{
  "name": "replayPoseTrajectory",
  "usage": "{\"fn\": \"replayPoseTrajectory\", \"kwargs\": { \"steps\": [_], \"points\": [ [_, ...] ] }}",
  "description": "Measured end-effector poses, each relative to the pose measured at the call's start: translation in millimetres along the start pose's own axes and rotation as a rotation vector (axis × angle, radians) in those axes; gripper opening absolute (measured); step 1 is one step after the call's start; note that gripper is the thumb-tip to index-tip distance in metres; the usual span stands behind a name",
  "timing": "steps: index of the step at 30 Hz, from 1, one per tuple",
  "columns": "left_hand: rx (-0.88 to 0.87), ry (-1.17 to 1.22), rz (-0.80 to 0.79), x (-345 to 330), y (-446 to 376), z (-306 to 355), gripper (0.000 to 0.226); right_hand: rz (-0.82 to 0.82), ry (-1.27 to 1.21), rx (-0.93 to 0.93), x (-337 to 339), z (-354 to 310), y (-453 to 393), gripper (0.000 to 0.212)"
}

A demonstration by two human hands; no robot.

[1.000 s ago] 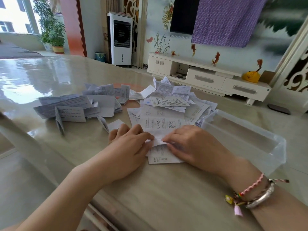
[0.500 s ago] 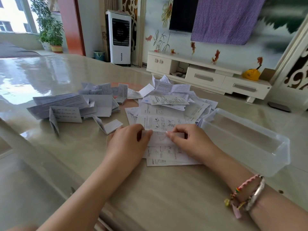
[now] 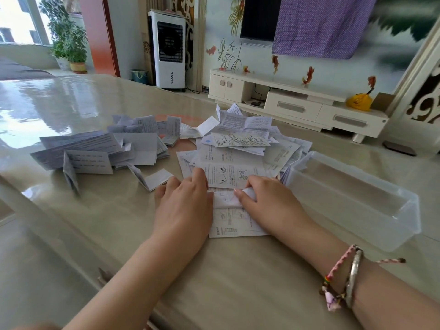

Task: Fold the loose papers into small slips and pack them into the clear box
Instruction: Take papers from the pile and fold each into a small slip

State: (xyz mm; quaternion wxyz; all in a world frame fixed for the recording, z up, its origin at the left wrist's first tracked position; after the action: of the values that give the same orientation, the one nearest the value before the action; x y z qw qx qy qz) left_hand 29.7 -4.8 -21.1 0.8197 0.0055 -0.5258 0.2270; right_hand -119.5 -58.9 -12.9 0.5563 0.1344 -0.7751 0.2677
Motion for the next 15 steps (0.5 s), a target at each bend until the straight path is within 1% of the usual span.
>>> {"fn": "replayPoseTrajectory", "kwargs": {
  "steps": [8,15],
  "points": [
    [0.031,-0.081,-0.048,2.3,-0.5,3.6,0.012,0.005,0.090,-0.004,1.1,-0.3,-2.8,0.030],
    [0.034,-0.101,-0.038,2.7,-2.0,5.0,0.008,0.023,0.124,-0.016,1.6,-0.9,-3.1,0.034]
  ]
}}
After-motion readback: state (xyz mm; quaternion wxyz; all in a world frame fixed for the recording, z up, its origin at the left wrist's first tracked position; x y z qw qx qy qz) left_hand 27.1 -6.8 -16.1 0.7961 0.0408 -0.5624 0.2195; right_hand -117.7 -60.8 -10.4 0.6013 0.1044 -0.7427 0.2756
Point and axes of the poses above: each hand's wrist, its own y-axis away from the middle knuckle, its own x-axis out of the back of the hand, z = x × y, the point moved 1 cm from there along -y, towards the middle knuckle, and after that the axes turned 8 degrees about x, right-handed, at the moved point
